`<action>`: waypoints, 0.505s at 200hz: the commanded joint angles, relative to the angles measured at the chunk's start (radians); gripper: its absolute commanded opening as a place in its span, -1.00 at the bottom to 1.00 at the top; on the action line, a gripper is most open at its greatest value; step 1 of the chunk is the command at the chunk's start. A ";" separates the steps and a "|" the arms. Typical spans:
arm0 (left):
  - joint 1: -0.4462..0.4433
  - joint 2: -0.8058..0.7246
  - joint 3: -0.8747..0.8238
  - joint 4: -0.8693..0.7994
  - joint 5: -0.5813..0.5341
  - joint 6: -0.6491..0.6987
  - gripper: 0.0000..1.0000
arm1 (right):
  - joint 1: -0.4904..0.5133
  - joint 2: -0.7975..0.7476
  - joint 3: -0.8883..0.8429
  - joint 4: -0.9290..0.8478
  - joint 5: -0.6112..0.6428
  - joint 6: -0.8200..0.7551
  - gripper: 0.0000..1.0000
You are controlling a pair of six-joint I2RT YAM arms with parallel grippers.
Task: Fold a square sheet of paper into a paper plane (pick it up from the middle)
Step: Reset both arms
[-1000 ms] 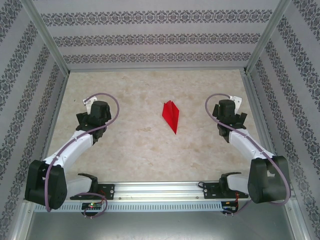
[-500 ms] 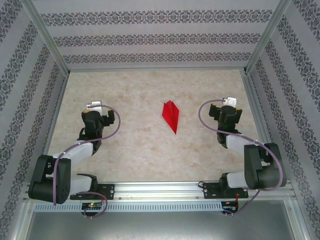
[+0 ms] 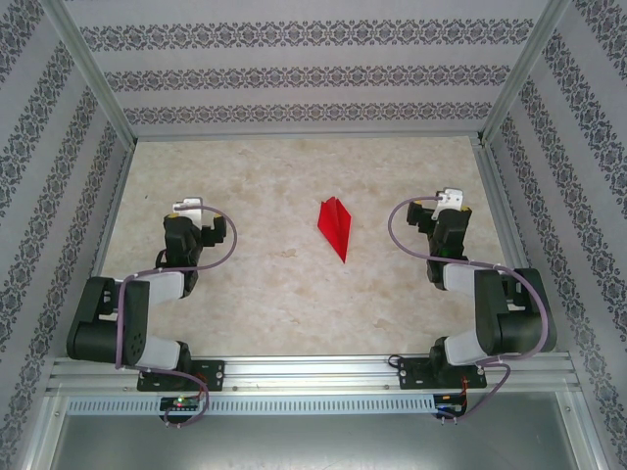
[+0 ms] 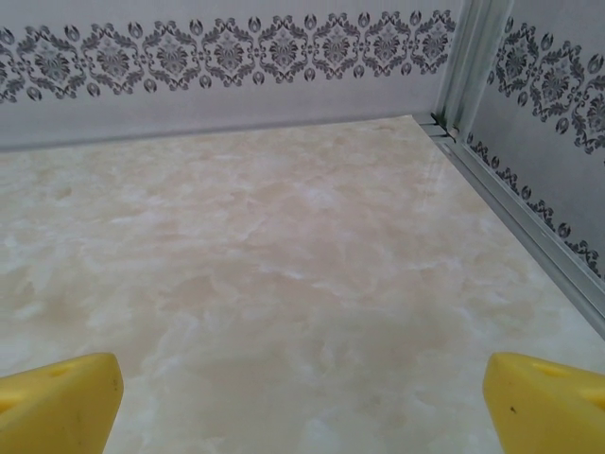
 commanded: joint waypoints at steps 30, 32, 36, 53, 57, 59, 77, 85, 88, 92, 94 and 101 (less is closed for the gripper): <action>0.018 0.130 -0.007 0.202 0.081 0.032 1.00 | -0.010 0.034 -0.034 0.111 -0.052 -0.019 0.97; 0.018 0.135 -0.008 0.211 0.081 0.034 1.00 | -0.010 0.034 -0.034 0.111 -0.052 -0.018 0.96; 0.019 0.137 -0.007 0.215 0.083 0.033 1.00 | -0.010 0.034 -0.033 0.111 -0.051 -0.018 0.96; 0.020 0.134 0.004 0.189 0.082 0.037 1.00 | -0.012 0.036 -0.031 0.108 -0.053 -0.017 0.96; 0.019 0.130 0.010 0.167 0.077 0.037 1.00 | -0.012 0.035 -0.031 0.108 -0.053 -0.016 0.96; 0.018 0.130 0.012 0.163 0.074 0.036 1.00 | -0.012 0.035 -0.031 0.107 -0.053 -0.016 0.96; 0.014 0.133 0.009 0.172 0.064 0.039 1.00 | -0.012 0.035 -0.029 0.105 -0.054 -0.017 0.96; 0.014 0.132 0.008 0.171 0.067 0.040 1.00 | -0.012 0.034 -0.029 0.106 -0.053 -0.016 0.96; 0.014 0.132 0.011 0.169 0.072 0.043 1.00 | -0.011 0.036 -0.029 0.105 -0.054 -0.016 0.96; 0.014 0.133 0.015 0.165 0.092 0.050 1.00 | -0.012 0.036 -0.030 0.105 -0.054 -0.016 0.96; 0.014 0.133 0.017 0.158 0.097 0.053 1.00 | -0.012 0.035 -0.029 0.105 -0.055 -0.017 0.96; 0.012 0.130 0.018 0.154 0.103 0.055 1.00 | -0.012 0.035 -0.029 0.105 -0.054 -0.016 0.96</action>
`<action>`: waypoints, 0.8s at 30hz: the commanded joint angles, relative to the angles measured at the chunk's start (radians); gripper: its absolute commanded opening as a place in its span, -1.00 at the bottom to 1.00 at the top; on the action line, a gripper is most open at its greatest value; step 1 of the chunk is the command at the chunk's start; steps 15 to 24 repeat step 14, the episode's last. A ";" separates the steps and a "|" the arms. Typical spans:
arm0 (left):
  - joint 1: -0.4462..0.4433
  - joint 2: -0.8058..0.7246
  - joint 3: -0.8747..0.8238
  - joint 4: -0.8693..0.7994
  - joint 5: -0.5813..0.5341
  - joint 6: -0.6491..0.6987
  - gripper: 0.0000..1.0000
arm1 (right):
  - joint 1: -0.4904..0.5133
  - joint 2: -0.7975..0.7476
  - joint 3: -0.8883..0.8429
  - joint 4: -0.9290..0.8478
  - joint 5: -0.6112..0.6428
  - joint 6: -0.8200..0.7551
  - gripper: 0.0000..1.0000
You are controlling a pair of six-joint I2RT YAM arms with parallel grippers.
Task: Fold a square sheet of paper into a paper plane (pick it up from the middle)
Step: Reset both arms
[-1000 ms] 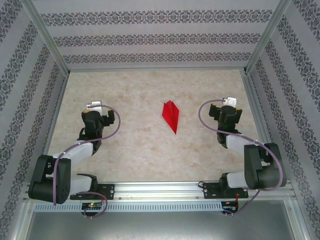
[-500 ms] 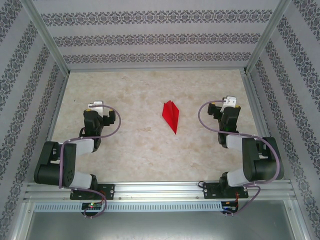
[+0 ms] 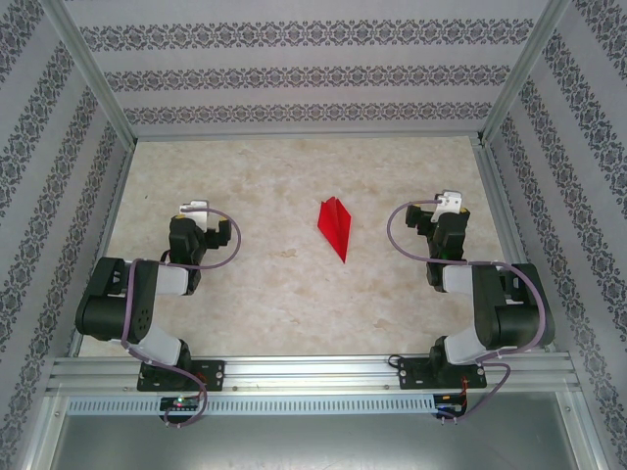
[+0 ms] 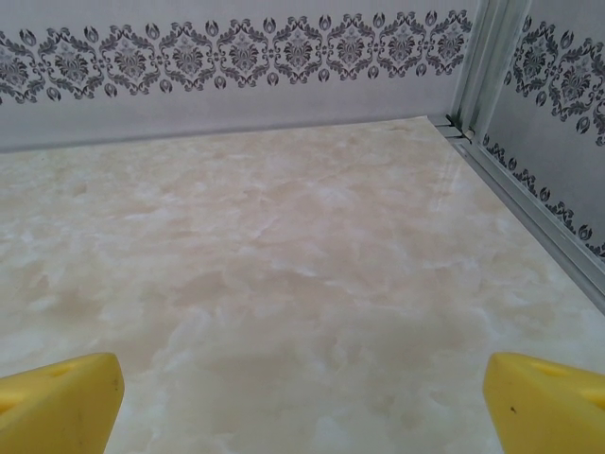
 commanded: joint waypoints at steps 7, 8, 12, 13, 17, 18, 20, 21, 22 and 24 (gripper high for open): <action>0.009 0.000 0.023 0.036 0.039 0.034 1.00 | -0.007 0.005 -0.005 0.036 -0.022 -0.015 0.96; 0.009 0.000 0.025 0.033 0.036 0.034 1.00 | -0.007 0.004 -0.005 0.036 -0.022 -0.015 0.96; 0.007 0.000 0.025 0.033 0.037 0.034 1.00 | -0.006 0.002 -0.007 0.038 -0.023 -0.015 0.96; 0.007 0.000 0.025 0.033 0.037 0.034 1.00 | -0.006 0.002 -0.011 0.043 -0.024 -0.018 0.96; 0.007 0.001 0.025 0.034 0.037 0.033 1.00 | -0.006 0.000 -0.015 0.050 -0.045 -0.023 0.96; 0.007 0.001 0.025 0.034 0.037 0.033 1.00 | -0.006 0.000 -0.015 0.050 -0.045 -0.023 0.96; 0.007 0.001 0.025 0.034 0.037 0.033 1.00 | -0.006 0.000 -0.015 0.050 -0.045 -0.023 0.96; 0.007 0.001 0.025 0.034 0.037 0.033 1.00 | -0.006 0.000 -0.015 0.050 -0.045 -0.023 0.96; 0.007 0.001 0.025 0.034 0.037 0.033 1.00 | -0.006 0.000 -0.015 0.050 -0.045 -0.023 0.96; 0.007 0.001 0.025 0.034 0.037 0.033 1.00 | -0.006 0.000 -0.015 0.050 -0.045 -0.023 0.96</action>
